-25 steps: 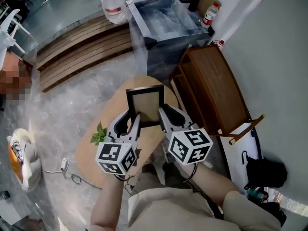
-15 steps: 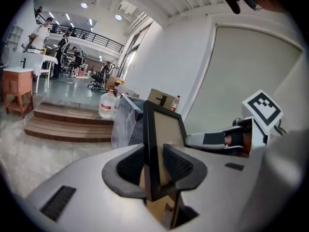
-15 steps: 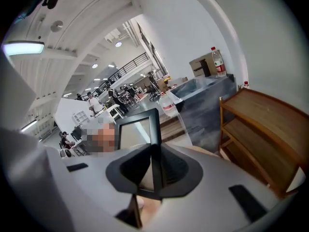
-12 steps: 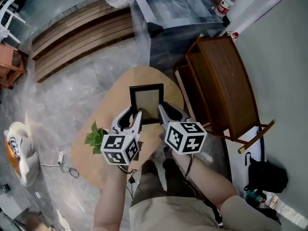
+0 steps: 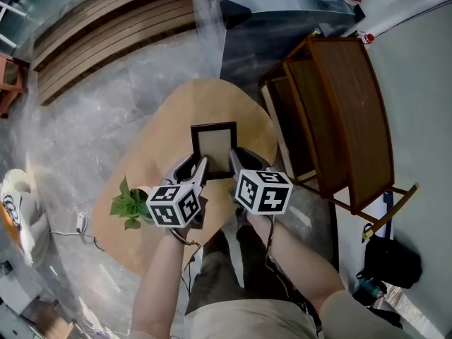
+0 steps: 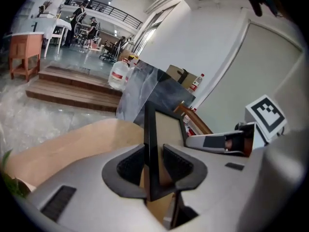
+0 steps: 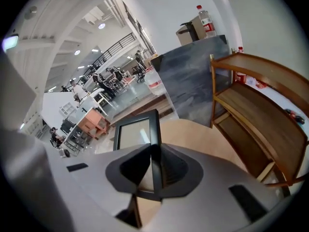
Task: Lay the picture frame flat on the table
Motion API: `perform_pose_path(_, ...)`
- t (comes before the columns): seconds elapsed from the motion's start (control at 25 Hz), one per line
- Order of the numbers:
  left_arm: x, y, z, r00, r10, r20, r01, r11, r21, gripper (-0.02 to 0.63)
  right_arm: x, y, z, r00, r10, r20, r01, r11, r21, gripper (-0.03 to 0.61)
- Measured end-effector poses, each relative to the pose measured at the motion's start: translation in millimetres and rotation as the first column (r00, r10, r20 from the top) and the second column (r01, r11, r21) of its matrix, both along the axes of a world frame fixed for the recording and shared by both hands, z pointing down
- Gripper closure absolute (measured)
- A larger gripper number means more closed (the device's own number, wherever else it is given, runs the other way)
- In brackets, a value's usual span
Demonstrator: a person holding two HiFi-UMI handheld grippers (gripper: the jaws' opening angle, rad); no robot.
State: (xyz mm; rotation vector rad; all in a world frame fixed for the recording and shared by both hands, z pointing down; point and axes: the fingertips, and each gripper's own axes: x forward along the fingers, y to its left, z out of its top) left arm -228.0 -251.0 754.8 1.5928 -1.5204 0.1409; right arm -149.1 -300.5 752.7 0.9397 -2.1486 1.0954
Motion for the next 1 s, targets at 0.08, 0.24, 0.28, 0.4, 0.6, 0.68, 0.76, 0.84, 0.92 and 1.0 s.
perform_pose_path(0.08,0.8,-0.3,24.4,1.000,0.006,-0.027,-0.006,1.000,-0.026,0.500,0.6,-0.7,24.2,1.000,-0.004,-0.019,0.004,1.000,-0.027,0.529)
perform_pose_path(0.24,-0.6,-3.0,67.2,0.999,0.013,-0.046,-0.016,0.997,-0.069,0.500,-0.5,-1.7,66.5,0.999,-0.011,-0.052,0.008,0.998,-0.059,0.529)
perform_pose_path(0.28,-1.6,-3.4,77.4,0.999,0.010,-0.047,-0.013,0.997,-0.077,0.500,-1.3,-1.7,76.3,0.998,-0.008,-0.055,0.004,0.998,-0.068,0.529)
perform_pose_path(0.4,-2.7,-2.6,108.8,0.998,-0.007,-0.063,0.000,0.995,-0.103,0.500,-2.6,-1.4,105.4,0.998,-0.005,-0.069,-0.001,0.996,-0.087,0.529)
perform_pose_path(0.6,-5.4,4.0,155.8,1.000,-0.003,-0.029,-0.002,0.987,-0.163,0.500,-5.7,5.8,159.2,0.997,-0.008,-0.076,-0.003,0.990,-0.138,0.529)
perform_pose_path(0.68,-3.7,7.1,174.9,1.000,-0.001,-0.016,-0.002,0.983,-0.184,0.500,-3.8,9.6,178.3,0.997,-0.006,-0.074,-0.007,0.986,-0.165,0.529)
perform_pose_path(0.76,1.7,11.3,192.4,1.000,-0.005,-0.030,-0.001,0.979,-0.203,0.500,1.7,13.6,194.6,0.996,-0.013,-0.086,-0.003,0.984,-0.177,0.529)
perform_pose_path(0.84,5.7,16.2,206.0,1.000,0.005,-0.028,-0.011,0.973,-0.229,0.500,5.9,19.3,208.4,0.995,-0.024,-0.098,0.005,0.982,-0.187,0.529)
perform_pose_path(0.92,6.7,19.8,217.6,1.000,0.009,-0.016,-0.013,0.966,-0.259,0.500,8.1,25.0,219.9,0.993,-0.039,-0.114,0.017,0.982,-0.187,0.529)
perform_pose_path(1.0,7.8,20.1,227.4,1.000,0.004,-0.004,-0.005,0.960,-0.280,0.500,10.8,28.4,229.4,0.990,-0.053,-0.132,0.028,0.983,-0.182,0.529)
